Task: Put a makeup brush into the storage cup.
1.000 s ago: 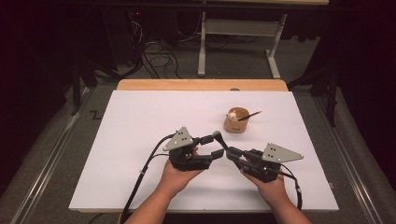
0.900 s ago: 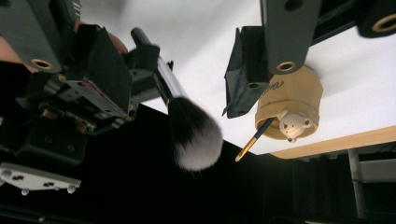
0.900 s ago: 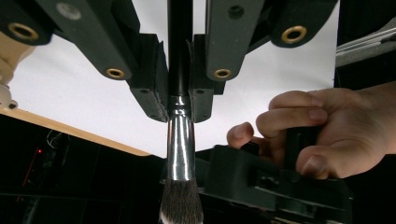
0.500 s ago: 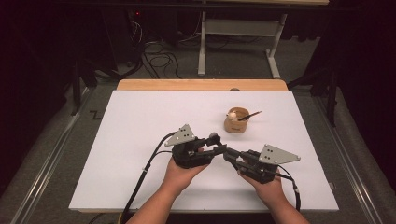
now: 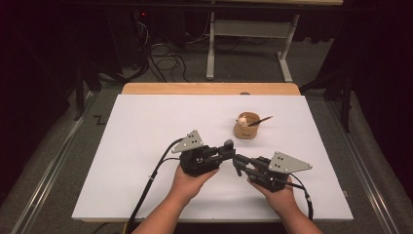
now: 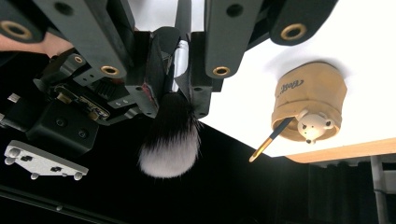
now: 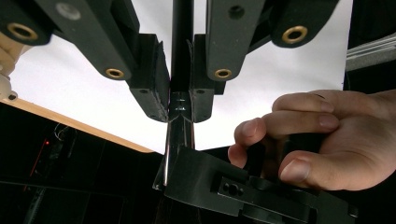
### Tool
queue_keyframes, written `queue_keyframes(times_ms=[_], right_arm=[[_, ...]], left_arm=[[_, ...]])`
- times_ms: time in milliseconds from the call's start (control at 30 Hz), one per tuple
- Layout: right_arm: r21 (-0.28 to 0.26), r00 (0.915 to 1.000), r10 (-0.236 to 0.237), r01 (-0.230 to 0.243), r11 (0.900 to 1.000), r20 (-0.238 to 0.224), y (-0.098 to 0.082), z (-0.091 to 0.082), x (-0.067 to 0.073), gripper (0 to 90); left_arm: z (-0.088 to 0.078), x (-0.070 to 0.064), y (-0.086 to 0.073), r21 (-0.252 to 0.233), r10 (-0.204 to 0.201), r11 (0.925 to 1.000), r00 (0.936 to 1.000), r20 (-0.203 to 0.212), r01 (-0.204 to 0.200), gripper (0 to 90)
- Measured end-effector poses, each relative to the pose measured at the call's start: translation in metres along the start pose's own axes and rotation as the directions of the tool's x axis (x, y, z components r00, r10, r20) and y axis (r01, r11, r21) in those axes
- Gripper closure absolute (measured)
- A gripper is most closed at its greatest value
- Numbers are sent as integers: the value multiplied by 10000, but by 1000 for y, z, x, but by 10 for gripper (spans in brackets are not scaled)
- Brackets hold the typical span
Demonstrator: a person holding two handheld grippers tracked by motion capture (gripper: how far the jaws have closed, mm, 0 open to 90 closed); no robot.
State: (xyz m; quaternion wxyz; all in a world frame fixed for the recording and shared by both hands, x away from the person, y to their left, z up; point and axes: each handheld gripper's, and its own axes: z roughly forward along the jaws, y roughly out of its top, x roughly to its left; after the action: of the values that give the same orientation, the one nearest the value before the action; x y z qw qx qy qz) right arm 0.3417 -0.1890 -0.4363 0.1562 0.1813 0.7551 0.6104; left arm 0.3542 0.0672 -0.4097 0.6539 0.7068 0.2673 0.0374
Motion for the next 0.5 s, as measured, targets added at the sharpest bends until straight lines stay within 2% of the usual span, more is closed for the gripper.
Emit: queue_keyframes(times_ms=[267, 500], right_arm=[[13, 9999, 102, -102, 9999, 13, 0, 0, 0, 780], [365, 9980, 629, -625, 9974, -98, -1, 4, -5, 597]], left_arm=[[-1, -2, 1, 11, 153, 9999, 9998, -146, -153, 774], [-5, -5, 5, -71, 534, 9985, 9980, -343, -536, 775]])
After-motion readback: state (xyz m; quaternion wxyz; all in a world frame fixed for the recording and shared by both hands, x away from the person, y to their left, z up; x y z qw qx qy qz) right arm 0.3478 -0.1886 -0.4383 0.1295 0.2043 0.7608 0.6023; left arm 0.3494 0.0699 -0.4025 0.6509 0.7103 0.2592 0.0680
